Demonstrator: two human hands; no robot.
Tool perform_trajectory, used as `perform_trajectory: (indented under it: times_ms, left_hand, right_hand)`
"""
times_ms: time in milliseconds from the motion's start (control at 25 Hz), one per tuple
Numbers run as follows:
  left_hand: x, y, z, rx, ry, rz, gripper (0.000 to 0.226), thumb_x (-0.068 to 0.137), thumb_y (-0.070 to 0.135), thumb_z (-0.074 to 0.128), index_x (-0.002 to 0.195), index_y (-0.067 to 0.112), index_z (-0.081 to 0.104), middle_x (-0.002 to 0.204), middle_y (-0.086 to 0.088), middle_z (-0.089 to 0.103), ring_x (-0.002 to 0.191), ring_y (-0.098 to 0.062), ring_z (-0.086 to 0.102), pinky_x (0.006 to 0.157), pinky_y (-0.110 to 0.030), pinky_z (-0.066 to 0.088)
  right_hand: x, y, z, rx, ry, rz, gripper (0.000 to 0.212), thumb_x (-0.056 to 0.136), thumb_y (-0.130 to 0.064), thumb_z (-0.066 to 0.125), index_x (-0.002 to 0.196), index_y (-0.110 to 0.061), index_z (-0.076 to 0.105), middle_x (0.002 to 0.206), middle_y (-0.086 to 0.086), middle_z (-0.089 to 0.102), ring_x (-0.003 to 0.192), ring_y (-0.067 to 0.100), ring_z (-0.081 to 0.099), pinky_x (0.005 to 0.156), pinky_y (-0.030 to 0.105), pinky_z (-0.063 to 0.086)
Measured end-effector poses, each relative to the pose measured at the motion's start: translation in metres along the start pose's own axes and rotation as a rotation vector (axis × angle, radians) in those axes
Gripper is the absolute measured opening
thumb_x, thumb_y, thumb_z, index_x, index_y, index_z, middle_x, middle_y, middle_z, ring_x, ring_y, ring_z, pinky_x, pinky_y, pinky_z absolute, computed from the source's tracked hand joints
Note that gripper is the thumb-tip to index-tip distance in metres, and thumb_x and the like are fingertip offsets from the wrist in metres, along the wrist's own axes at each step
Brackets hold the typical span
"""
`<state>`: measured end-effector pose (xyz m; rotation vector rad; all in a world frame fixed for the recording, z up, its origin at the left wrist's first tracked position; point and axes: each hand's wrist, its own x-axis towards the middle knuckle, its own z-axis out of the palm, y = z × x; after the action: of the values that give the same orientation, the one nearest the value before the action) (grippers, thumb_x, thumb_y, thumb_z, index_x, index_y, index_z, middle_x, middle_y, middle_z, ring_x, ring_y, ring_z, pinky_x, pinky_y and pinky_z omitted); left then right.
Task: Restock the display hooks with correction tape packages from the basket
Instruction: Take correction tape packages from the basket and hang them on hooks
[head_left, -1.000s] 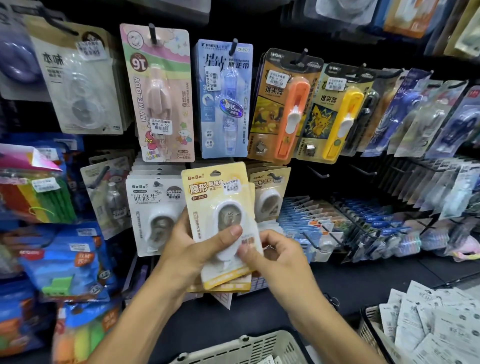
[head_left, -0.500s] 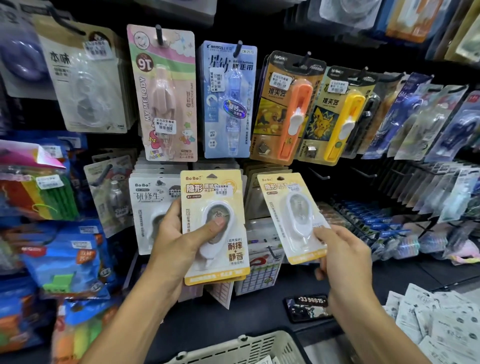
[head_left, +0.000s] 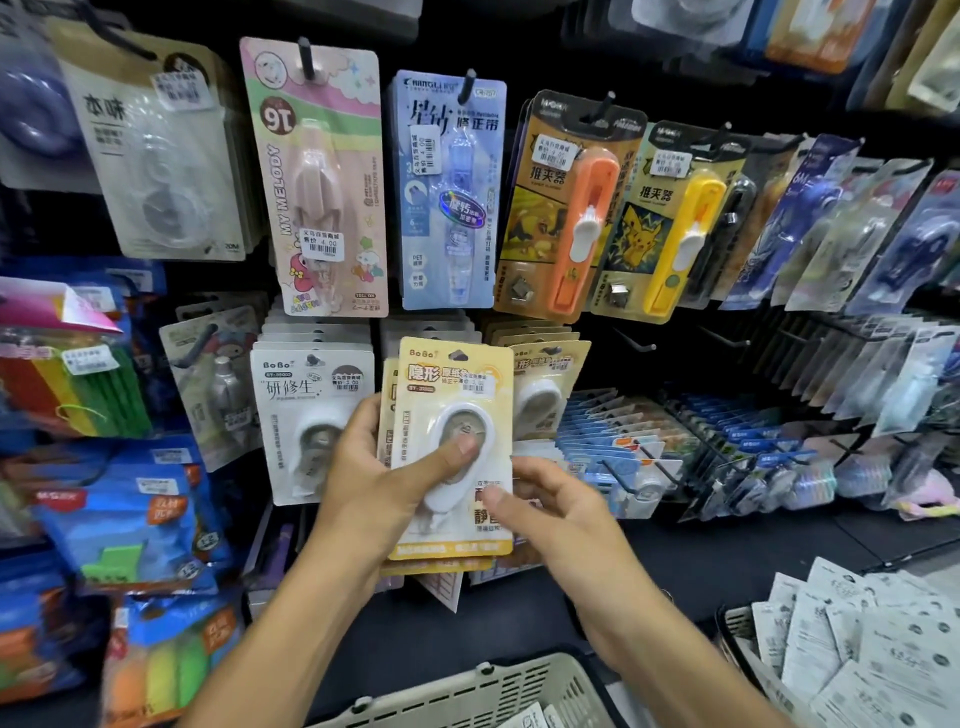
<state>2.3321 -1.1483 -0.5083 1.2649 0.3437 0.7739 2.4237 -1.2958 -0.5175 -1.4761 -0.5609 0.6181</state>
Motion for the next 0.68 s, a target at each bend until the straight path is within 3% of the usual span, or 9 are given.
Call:
perform_trajectory:
  times_ms: [120,200,360,520,680]
  left_hand:
    - [0.0,0.0,0.001,0.003,-0.073,-0.029,0.071,0.055,0.035,0.095,0.118,0.025,0.063,0.11,0.002,0.079,0.1,-0.018,0.076,0.079,-0.032,0.062]
    - [0.0,0.001,-0.002,-0.037,-0.107,-0.03,0.063,0.067,0.029,0.093,0.122,0.025,0.064,0.116,0.002,0.077,0.106,-0.016,0.074,0.083,-0.029,0.059]
    - [0.005,0.004,-0.008,-0.024,0.007,-0.014,0.031,0.092,0.012,0.066,0.121,0.021,0.065,0.112,0.004,0.078,0.103,-0.013,0.074,0.076,-0.02,0.059]
    - [0.006,0.006,-0.009,-0.034,0.04,-0.033,0.027,0.097,0.006,0.061,0.12,0.018,0.065,0.108,0.002,0.079,0.095,-0.015,0.077,0.067,-0.021,0.06]
    - [0.006,0.006,-0.008,-0.048,0.065,-0.037,0.026,0.098,0.003,0.059,0.119,0.017,0.066,0.107,0.0,0.08,0.091,-0.014,0.077,0.064,-0.021,0.059]
  right_hand:
    - [0.006,-0.002,0.002,-0.016,0.101,-0.035,0.007,0.092,-0.013,0.072,0.097,-0.011,0.069,0.09,0.017,0.075,0.072,0.017,0.07,0.061,0.027,0.054]
    - [0.01,-0.004,-0.005,0.031,0.125,-0.03,0.005,0.096,-0.013,0.066,0.098,-0.009,0.064,0.082,0.01,0.075,0.066,0.015,0.069,0.053,0.027,0.055]
    - [0.016,-0.004,-0.022,0.104,0.371,-0.036,0.004,0.099,-0.012,0.061,0.095,-0.013,0.06,0.068,-0.003,0.072,0.05,0.013,0.058,0.039,0.026,0.046]
    - [0.016,-0.001,-0.042,0.022,0.584,-0.075,0.009,0.093,-0.014,0.064,0.099,-0.021,0.062,0.062,-0.006,0.07,0.042,0.011,0.05,0.036,0.022,0.038]
    - [0.016,0.001,-0.045,0.022,0.627,-0.161,0.021,0.095,-0.016,0.064,0.087,-0.036,0.062,0.066,-0.001,0.064,0.038,0.011,0.042,0.037,0.022,0.037]
